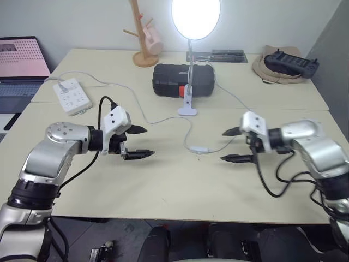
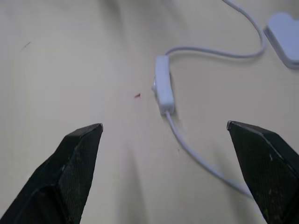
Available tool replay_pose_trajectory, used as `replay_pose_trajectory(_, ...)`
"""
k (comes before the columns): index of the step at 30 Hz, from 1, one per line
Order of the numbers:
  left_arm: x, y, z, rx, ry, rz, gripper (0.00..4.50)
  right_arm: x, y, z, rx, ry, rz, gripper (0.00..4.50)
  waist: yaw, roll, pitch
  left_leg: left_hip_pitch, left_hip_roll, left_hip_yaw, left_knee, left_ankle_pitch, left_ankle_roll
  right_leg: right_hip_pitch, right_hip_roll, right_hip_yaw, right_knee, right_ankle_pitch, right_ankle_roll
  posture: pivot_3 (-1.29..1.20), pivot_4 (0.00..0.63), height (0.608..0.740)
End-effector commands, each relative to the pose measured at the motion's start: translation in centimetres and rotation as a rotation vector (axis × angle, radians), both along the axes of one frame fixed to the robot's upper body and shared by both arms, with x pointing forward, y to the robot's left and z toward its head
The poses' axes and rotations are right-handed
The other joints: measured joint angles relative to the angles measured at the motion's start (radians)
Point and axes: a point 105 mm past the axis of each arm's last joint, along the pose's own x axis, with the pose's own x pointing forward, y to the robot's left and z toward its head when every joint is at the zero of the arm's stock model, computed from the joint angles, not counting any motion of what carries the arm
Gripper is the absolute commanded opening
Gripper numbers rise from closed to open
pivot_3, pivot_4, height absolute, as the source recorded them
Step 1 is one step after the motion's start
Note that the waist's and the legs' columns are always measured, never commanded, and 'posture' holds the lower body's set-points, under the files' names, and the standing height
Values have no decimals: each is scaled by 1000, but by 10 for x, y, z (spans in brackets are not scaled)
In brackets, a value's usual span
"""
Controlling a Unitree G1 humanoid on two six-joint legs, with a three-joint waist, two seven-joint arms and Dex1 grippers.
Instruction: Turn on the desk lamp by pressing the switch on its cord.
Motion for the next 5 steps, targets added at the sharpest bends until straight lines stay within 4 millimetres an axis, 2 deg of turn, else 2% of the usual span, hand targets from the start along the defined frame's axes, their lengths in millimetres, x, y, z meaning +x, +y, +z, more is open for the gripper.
replay_pose_trajectory(1, 4, 7, 14, 22, -44, -17, 4500, -18, -7, 22, 44, -50, -59, 4485, 0, 0, 0, 0, 0, 0, 0, 0, 0, 0, 0, 0, 0, 0, 0, 0, 150, 740)
replay_pose_trajectory(5, 4, 9, 11, 38, -28, -48, 4500, -26, -10, 26, 74, -53, -120, 4485, -6, 0, 0, 1, 0, 1, 0, 0, 0, 0, 1, 1, 0, 0, 0, 0, 150, 740)
